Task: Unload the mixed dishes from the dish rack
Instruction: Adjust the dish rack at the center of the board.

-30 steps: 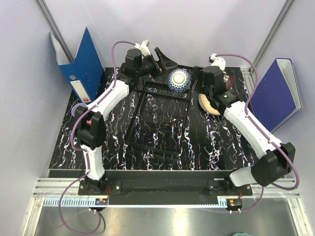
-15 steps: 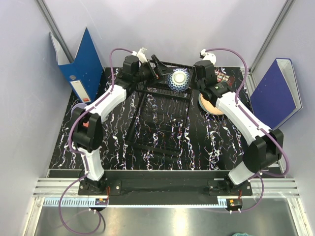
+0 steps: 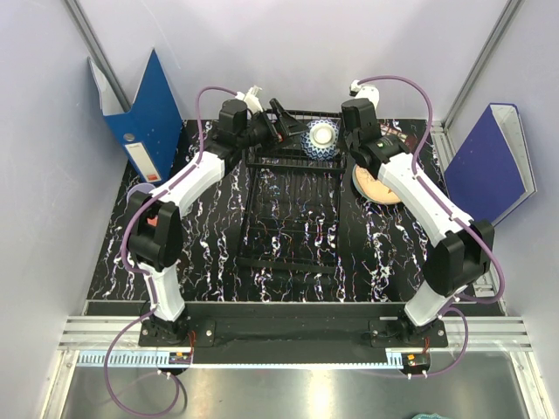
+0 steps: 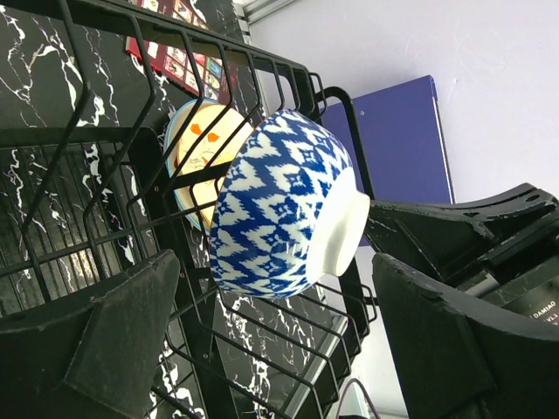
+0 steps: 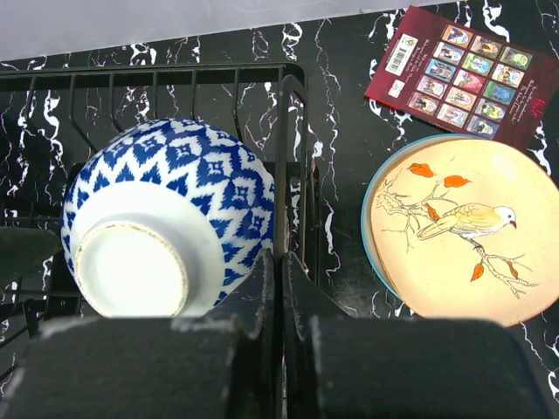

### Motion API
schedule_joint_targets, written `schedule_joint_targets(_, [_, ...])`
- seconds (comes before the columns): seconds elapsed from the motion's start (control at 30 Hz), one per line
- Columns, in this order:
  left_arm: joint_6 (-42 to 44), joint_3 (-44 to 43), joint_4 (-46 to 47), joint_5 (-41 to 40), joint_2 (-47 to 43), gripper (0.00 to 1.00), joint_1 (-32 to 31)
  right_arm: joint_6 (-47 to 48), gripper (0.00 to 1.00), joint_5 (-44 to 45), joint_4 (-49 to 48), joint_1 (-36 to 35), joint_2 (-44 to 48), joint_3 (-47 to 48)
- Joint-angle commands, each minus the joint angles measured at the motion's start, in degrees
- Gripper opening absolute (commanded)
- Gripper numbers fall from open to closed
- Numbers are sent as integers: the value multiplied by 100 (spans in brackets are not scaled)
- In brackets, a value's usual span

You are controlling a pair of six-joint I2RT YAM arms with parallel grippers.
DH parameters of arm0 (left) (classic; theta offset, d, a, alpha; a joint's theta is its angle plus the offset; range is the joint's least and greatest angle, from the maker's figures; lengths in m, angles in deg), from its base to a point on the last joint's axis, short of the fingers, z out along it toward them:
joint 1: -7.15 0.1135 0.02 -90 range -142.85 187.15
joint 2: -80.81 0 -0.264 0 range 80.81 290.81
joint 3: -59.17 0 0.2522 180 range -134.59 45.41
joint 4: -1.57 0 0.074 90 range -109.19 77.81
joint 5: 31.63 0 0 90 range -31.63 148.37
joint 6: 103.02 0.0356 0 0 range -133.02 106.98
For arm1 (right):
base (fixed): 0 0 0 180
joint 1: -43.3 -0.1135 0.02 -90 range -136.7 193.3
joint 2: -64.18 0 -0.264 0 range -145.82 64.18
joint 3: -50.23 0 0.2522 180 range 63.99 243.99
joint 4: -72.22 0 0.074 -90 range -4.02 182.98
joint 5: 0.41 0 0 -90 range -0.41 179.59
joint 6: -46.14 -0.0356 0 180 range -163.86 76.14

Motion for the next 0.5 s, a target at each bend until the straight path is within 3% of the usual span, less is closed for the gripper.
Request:
schedule_joint_targets(0.0, [-25, -143, 438, 19, -173, 95, 92, 182, 0, -174, 145, 56, -163, 250])
schedule_joint_targets(0.17, [-411, -91, 894, 204, 73, 94, 92, 102, 0, -358, 119, 56, -85, 127])
schedule_joint_targets(0.33, [-1062, 85, 1763, 520, 301, 83, 92, 84, 0, -411, 49, 56, 3, 4])
schedule_joint_targets(0.47, [-1089, -20, 1696, 582, 390, 81, 75, 49, 0, -473, 22, 56, 39, -14])
